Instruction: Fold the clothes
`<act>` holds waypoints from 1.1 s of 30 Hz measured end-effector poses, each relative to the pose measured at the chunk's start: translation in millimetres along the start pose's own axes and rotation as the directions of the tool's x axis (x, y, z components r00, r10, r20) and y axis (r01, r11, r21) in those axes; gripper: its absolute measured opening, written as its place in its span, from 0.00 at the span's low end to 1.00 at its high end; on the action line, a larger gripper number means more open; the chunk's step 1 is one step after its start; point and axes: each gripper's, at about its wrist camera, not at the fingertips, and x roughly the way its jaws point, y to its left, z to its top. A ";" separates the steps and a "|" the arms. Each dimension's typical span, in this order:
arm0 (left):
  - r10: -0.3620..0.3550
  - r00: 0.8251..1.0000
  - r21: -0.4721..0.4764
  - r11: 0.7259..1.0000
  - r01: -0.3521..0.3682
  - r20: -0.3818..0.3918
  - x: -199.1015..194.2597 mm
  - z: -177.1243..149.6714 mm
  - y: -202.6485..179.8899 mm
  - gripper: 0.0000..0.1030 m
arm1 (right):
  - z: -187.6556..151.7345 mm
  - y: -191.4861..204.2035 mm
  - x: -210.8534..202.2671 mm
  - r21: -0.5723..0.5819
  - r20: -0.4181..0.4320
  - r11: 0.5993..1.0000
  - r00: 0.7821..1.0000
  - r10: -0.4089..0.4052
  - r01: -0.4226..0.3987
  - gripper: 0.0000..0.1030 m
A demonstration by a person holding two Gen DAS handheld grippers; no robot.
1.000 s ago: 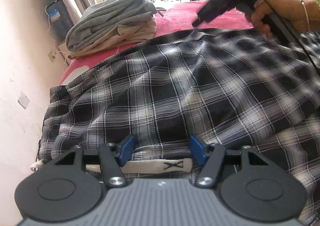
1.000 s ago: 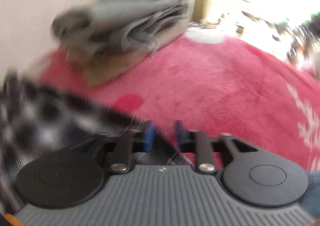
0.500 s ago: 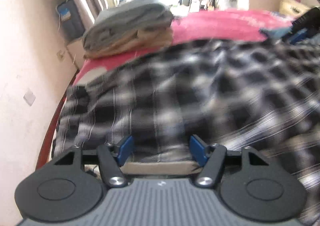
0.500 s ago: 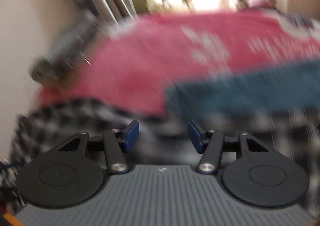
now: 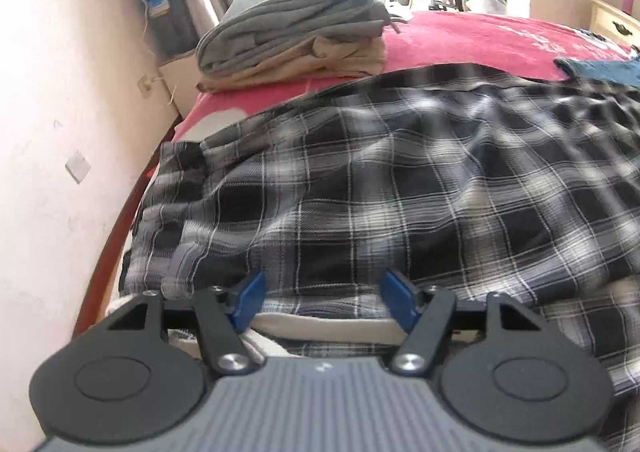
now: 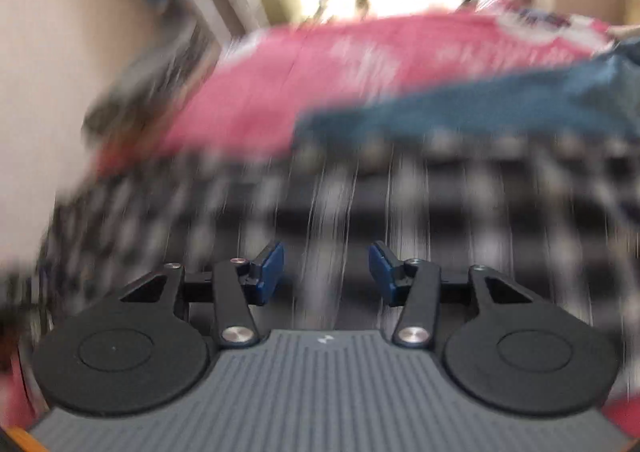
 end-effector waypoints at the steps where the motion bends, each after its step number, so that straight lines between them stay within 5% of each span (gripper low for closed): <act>1: 0.001 1.000 -0.009 1.000 -0.001 -0.001 0.2 0.0 0.6 0.66 | -13.0 -4.4 1.3 -0.028 -0.032 0.999 0.999 -0.023 0.022 0.44; 3: 0.005 1.000 -0.017 1.000 -0.005 -0.002 0.2 0.1 0.9 0.66 | -30.8 -30.1 -2.5 -0.005 -0.022 0.999 0.999 -0.038 0.038 0.42; 4: 0.007 1.000 -0.017 1.000 -0.007 -0.001 0.1 -0.2 0.7 0.67 | -29.7 -47.2 -9.9 0.052 0.000 0.992 0.993 -0.119 0.118 0.35; 6: 0.009 1.000 -0.011 1.000 -0.009 0.003 -0.8 -0.9 0.5 0.67 | -26.7 -75.7 -25.5 0.145 0.026 0.957 0.966 -0.256 0.250 0.38; 10: 0.016 1.000 -0.047 0.999 -0.016 -0.001 -9.0 -0.5 11.5 0.65 | -35.7 -95.4 -69.3 0.240 0.062 0.922 0.943 -0.327 0.304 0.38; 14: 0.002 1.000 -0.147 0.989 0.000 0.016 -44.7 -5.1 46.9 0.65 | -56.0 -78.2 -115.1 0.322 0.148 0.940 0.975 -0.164 0.110 0.38; 17: 0.008 0.999 -0.197 0.980 0.000 0.039 -84.6 -19.1 82.5 0.65 | -63.1 -27.0 -138.1 0.178 0.171 0.980 0.984 0.058 -0.088 0.38; 19: 0.033 0.998 -0.234 0.972 -0.022 0.044 -110.7 -34.7 106.4 0.66 | -70.0 19.8 -151.6 0.010 0.129 0.967 0.960 0.250 -0.254 0.40; 22: 0.022 1.000 -0.327 0.945 -0.020 0.003 -136.8 -60.8 139.0 0.66 | -80.2 90.0 -171.9 -0.221 0.008 0.843 0.864 0.504 -0.490 0.45; 25: -0.087 0.996 -0.418 0.906 0.063 -0.038 -143.8 -88.3 155.2 0.66 | -105.2 161.5 -164.0 -0.375 -0.173 0.728 0.814 0.554 -0.575 0.46; 27: -0.153 0.987 -0.466 0.878 0.112 -0.051 -136.9 -104.2 153.1 0.66 | -117.9 193.5 -149.1 -0.433 -0.258 0.686 0.809 0.528 -0.585 0.46; 30: -0.230 0.971 -0.533 0.831 0.161 -0.067 -120.0 -120.3 147.4 0.65 | -123.8 221.2 -137.2 -0.485 -0.282 0.664 0.820 0.498 -0.569 0.46; 33: -0.295 0.954 -0.590 0.781 0.206 -0.058 -104.3 -127.0 143.5 0.64 | -126.7 234.0 -122.0 -0.519 -0.267 0.695 0.867 0.422 -0.498 0.46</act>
